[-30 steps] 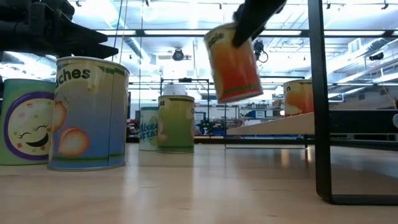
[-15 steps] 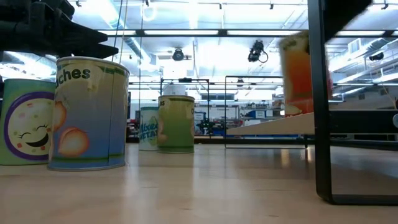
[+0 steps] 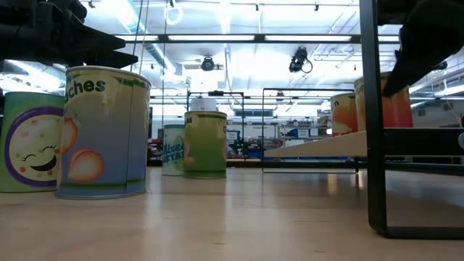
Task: Pick and place cans onto a shelf
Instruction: Put the canned pineapple can on the shelf, then put the canned mixed vegetable can on the shelf
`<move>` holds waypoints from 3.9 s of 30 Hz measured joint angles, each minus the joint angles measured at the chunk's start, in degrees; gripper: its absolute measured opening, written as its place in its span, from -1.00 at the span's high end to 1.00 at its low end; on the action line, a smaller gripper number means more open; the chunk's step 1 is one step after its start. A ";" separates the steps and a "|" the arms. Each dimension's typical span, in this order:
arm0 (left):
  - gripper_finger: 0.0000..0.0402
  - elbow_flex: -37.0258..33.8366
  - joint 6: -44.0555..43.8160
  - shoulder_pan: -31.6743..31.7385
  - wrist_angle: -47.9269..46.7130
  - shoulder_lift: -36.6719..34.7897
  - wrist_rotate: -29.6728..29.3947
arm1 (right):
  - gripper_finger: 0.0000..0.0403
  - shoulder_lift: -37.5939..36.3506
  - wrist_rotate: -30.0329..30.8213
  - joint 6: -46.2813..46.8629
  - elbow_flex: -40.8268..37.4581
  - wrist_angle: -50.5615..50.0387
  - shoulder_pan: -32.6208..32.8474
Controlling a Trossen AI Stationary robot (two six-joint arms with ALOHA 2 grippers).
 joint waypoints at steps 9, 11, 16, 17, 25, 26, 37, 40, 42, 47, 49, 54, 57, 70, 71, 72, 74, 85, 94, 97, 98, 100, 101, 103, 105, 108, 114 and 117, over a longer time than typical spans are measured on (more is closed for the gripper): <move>-0.93 0.00 -0.04 0.02 0.00 0.00 0.00 | -0.85 0.11 -1.90 2.34 -0.74 -2.18 -0.26; -0.93 0.00 -0.04 0.01 -0.02 0.02 0.00 | -0.88 0.08 -3.23 2.36 -0.74 -3.14 -0.72; -0.93 0.00 -0.04 0.00 0.00 0.02 0.00 | -0.91 0.00 -5.34 1.49 -0.72 -4.86 -2.38; -0.93 0.00 -0.04 0.00 -0.02 0.02 0.00 | -0.91 0.00 -5.38 1.28 -0.72 -5.16 -2.68; -0.93 0.00 -0.06 0.00 -0.02 0.02 0.00 | -0.91 0.00 -5.30 -0.10 -0.70 -5.86 -5.26; -0.93 0.00 -0.07 0.00 -0.02 0.02 0.00 | -0.90 0.00 -5.54 -0.10 -0.70 -5.89 -5.60; -0.93 0.00 -0.04 0.00 0.00 0.02 -0.01 | -0.86 0.00 -11.06 -0.74 10.39 -10.69 -7.89; -0.93 0.00 0.19 0.01 -0.02 0.02 0.00 | -0.85 0.01 -9.23 -2.03 15.40 -11.43 -7.87; -0.93 0.00 0.19 0.00 -0.02 0.02 -0.02 | -0.85 0.28 -8.32 -2.47 18.38 -13.84 -7.87; -0.93 0.00 0.22 0.01 -0.07 0.02 0.00 | -0.85 1.49 -6.95 -0.82 22.91 -20.57 -7.87; -0.93 0.00 0.24 0.02 -0.07 0.02 -0.02 | -0.85 1.78 -5.43 -3.32 23.47 -17.44 -7.87; -0.93 0.00 0.26 0.02 -0.01 0.02 0.00 | -0.85 5.96 -1.90 -17.92 23.52 -5.56 -8.40; -0.93 0.00 0.28 0.02 -0.01 0.02 -0.01 | -0.85 10.61 -0.83 -22.31 23.52 -4.51 -9.60; -0.93 0.00 0.37 0.01 -0.04 0.02 -0.02 | -0.85 19.26 -2.27 -24.13 23.52 -12.49 -12.00; -0.93 0.00 0.37 0.00 -0.04 0.02 -0.02 | -0.85 19.18 -2.25 -23.93 23.52 -12.75 -12.00; -0.93 0.00 0.37 0.00 -0.04 0.02 -0.02 | -0.85 19.09 -2.21 -23.57 23.52 -13.42 -12.00; -0.93 0.00 0.37 0.00 -0.04 0.02 -0.02 | -0.85 18.99 -1.90 -22.75 23.52 -15.21 -12.00; -0.93 0.00 0.37 0.02 -0.04 0.02 -0.02 | -0.85 18.99 -1.16 -21.03 23.52 -21.39 -12.00; -0.93 0.02 0.35 0.02 -0.04 0.02 -0.02 | -0.85 18.99 -0.07 -22.53 25.61 -18.68 -12.52; -0.93 0.02 0.13 0.01 -0.63 0.61 -0.02 | -0.85 18.98 0.76 -23.63 28.23 -17.01 -12.99; -0.93 0.02 0.11 0.02 -1.24 1.04 -0.02 | -0.85 18.94 1.12 -24.63 28.99 -15.31 -13.21; -0.93 0.00 0.22 0.02 -1.87 2.00 -0.02 | -0.85 18.99 1.15 -27.80 29.60 -9.92 -13.87; -0.93 0.00 0.30 0.00 -1.60 2.65 -0.02 | -0.85 19.10 0.80 -30.04 29.62 -6.12 -14.27; -0.93 0.00 0.37 0.02 -1.37 3.78 -0.02 | -0.85 19.50 -0.85 -34.75 29.35 1.72 -15.29; -0.93 0.00 0.40 0.02 -0.43 4.72 -0.02 | -0.85 20.49 -2.79 -38.89 29.33 8.61 -16.45; -0.93 0.00 0.42 0.01 1.08 5.80 -0.01 | -0.85 22.62 -5.46 -43.84 29.35 16.44 -18.32; -0.93 0.02 0.76 0.01 3.22 6.73 -0.01 | -0.85 28.15 -10.76 -52.88 29.35 27.87 -21.44; -0.93 0.02 0.87 0.02 3.16 6.73 0.00 | -0.85 30.01 -14.23 -55.89 29.35 33.75 -23.09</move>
